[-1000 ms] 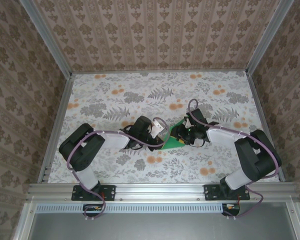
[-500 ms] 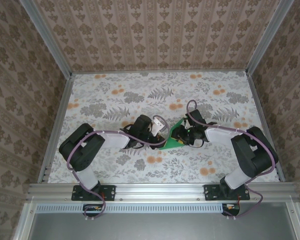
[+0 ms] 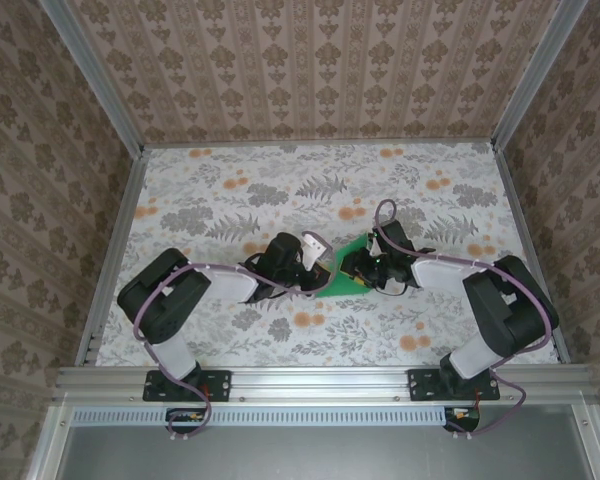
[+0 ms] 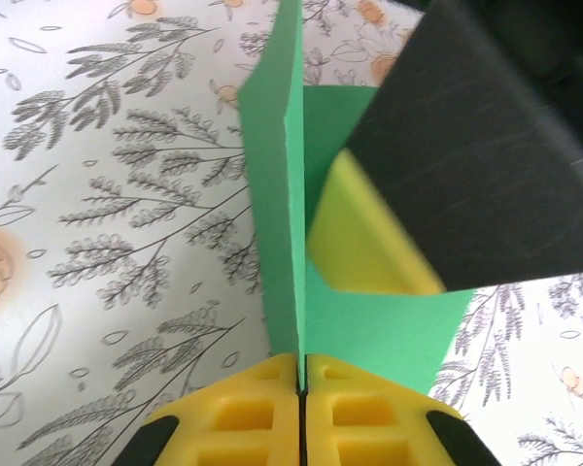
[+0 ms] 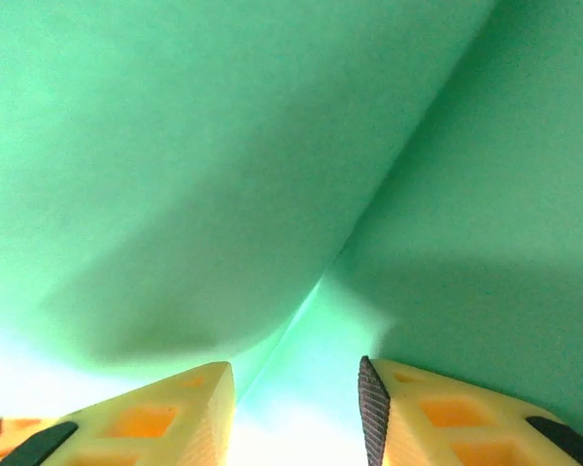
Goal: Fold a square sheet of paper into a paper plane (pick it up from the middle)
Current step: Fourth fold the wing at the center of the table.
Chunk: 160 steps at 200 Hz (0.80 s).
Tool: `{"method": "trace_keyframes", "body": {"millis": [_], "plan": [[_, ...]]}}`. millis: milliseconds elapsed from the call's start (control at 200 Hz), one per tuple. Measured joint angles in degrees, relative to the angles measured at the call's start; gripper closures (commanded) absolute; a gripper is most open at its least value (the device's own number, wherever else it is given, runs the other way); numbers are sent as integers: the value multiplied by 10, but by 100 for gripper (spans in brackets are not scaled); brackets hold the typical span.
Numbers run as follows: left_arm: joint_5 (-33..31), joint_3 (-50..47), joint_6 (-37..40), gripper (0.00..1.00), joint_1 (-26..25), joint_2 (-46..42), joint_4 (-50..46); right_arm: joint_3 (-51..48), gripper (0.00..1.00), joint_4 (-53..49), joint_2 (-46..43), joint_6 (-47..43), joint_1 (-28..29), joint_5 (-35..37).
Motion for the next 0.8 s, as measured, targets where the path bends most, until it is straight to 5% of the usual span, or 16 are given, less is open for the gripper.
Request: {"method": "trace_keyframes", "body": {"millis": [270,800], "plan": [[-70,-14,16,96,0,-85,-40,-1,46,2,-67,-20,0,1],[-188,-40,66,96,-16,-82,-76,-23,54,18,-76,-33,3,21]]}}
